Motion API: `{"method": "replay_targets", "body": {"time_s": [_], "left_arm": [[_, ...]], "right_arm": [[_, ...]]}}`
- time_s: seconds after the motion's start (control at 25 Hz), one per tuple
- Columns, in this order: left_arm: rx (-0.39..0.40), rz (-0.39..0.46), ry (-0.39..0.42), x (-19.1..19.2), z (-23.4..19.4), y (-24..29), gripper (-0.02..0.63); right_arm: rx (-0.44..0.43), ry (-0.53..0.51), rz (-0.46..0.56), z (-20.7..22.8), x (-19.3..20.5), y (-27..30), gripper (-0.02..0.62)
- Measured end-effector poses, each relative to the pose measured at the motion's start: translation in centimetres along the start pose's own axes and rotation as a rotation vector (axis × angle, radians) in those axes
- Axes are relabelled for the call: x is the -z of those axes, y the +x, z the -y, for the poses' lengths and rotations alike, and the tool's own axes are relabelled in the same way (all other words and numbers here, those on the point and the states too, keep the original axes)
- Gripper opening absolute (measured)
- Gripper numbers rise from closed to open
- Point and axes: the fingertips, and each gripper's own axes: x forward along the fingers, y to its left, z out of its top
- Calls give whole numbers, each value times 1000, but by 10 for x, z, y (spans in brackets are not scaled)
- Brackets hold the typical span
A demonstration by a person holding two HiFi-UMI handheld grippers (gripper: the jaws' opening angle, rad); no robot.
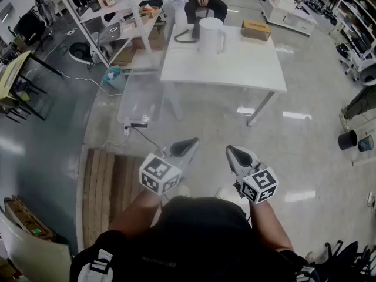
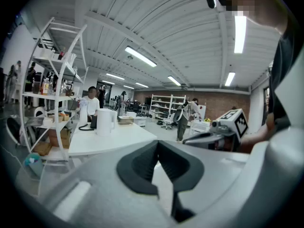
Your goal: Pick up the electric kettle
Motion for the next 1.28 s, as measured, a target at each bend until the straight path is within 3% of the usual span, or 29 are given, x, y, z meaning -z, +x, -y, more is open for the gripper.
{"method": "replay_targets", "body": {"time_s": [0.36, 0.6, 1.28], "left_arm": [[-5, -3, 6, 0, -2, -3, 3], [7, 4, -30, 0, -4, -4, 3], [21, -3, -7, 9, -14, -25, 3]], "right_arm": [[1, 7, 1, -2, 3, 1, 3], [-14, 72, 46, -5, -4, 2, 5], [41, 32, 17, -25, 5, 15, 5]]}}
